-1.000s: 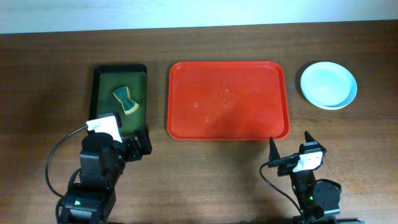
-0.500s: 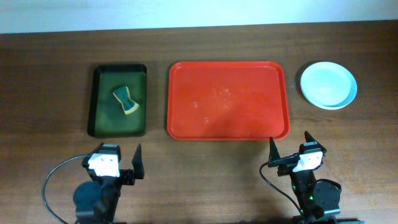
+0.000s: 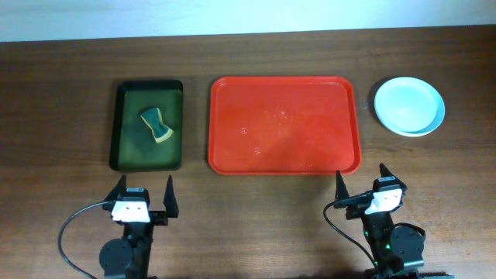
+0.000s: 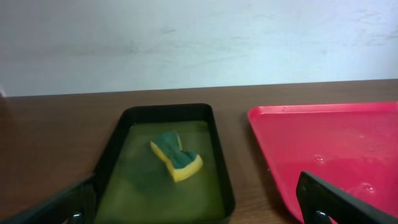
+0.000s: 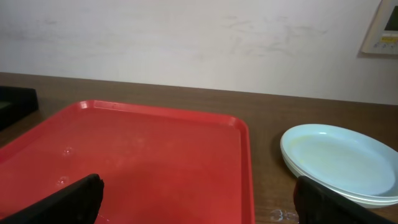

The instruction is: Clean dirty plates on tray and stack at the side

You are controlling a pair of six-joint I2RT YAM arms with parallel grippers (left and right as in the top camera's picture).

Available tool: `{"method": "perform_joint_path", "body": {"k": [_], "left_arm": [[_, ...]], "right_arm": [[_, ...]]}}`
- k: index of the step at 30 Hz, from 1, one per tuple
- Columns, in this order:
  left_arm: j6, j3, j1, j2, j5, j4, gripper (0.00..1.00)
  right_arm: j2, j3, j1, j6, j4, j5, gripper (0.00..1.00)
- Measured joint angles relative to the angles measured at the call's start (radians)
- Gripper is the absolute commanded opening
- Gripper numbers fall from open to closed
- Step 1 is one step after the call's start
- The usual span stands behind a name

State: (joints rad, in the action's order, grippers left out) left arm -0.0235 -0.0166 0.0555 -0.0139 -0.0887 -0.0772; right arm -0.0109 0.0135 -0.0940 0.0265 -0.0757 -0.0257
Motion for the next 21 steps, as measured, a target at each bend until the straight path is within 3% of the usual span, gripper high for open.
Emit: {"method": "perform_joint_path", "body": {"k": [4, 21], "left_arm": [[0.0, 0.0, -0.022, 0.0, 0.064, -0.005, 0.99], [0.024, 0.0, -0.018, 0.0, 0.101, -0.008, 0.99]], "right_arm": [[0.0, 0.0, 0.0, 0.0, 0.0, 0.0, 0.98], [0.0, 0.0, 0.0, 0.0, 0.0, 0.0, 0.98]]}}
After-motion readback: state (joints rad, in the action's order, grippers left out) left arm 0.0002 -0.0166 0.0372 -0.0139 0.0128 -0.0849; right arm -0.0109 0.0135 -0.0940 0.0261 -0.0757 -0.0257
